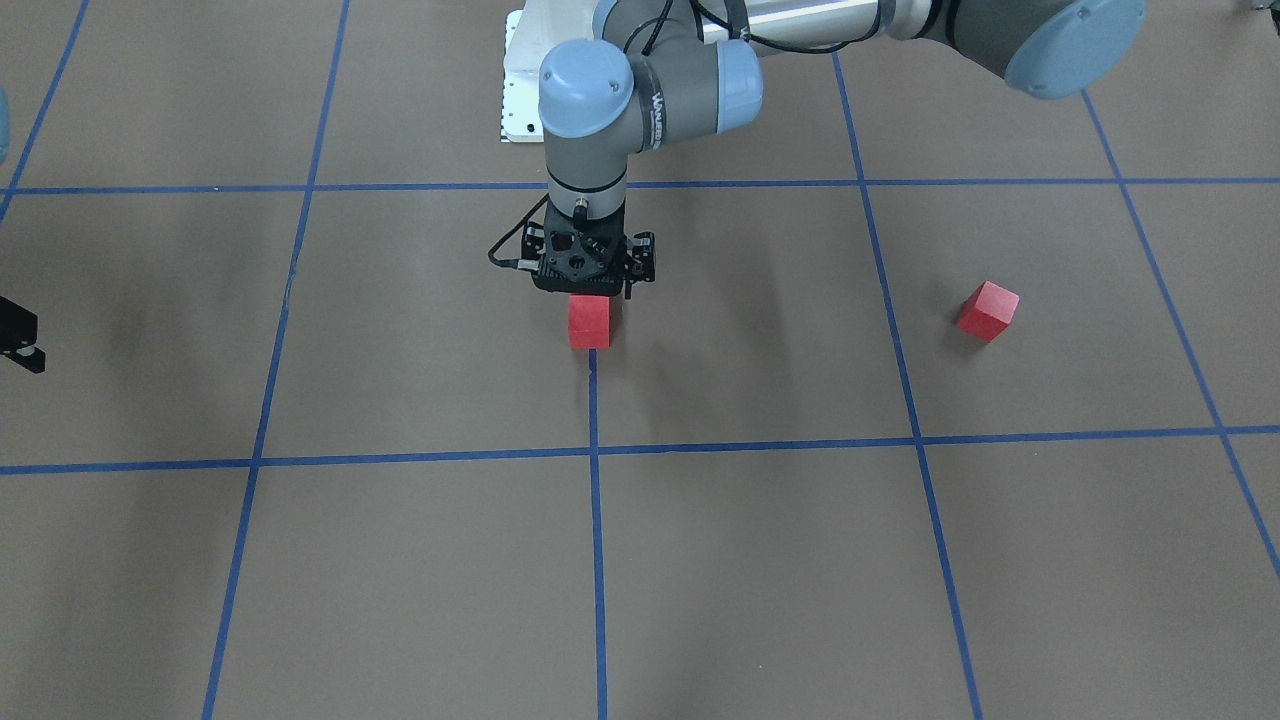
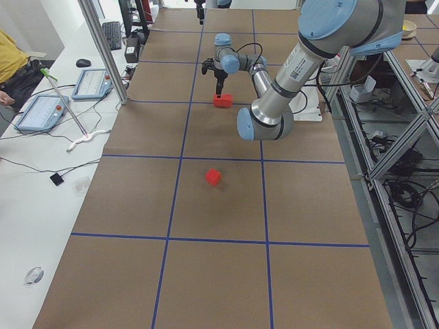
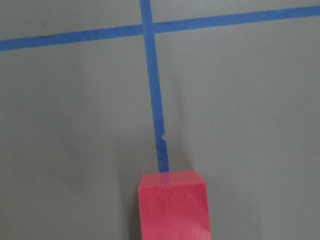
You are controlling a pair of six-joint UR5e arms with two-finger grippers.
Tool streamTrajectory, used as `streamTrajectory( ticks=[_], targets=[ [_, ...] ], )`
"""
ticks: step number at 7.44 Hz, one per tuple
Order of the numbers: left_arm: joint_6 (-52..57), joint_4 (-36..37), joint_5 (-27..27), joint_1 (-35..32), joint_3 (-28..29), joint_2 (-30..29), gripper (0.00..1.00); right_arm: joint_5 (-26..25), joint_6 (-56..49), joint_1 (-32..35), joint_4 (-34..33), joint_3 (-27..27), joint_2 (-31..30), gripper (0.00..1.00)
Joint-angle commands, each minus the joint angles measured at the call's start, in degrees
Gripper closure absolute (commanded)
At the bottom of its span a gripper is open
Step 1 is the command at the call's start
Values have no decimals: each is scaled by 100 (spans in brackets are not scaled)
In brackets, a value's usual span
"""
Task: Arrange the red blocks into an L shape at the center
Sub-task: 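Move the left gripper to the red cube nearest the left arm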
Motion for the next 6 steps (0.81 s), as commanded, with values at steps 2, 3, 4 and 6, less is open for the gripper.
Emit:
streamTrajectory(
  ticks=[2, 3, 4, 6],
  targets=[
    [1691, 308, -433, -598, -1870, 1678, 0, 7, -59, 9, 0, -4, -51, 0],
    [2402, 239, -706, -976, -2152, 2328, 0, 16, -77, 9, 0, -4, -60, 0],
    [3088, 195, -752, -1354, -2337, 2822, 0, 16, -77, 9, 0, -4, -78, 0],
    [4074, -303, -935, -1961, -2313, 3692, 0, 16, -77, 9, 0, 4, -95, 0]
  ],
)
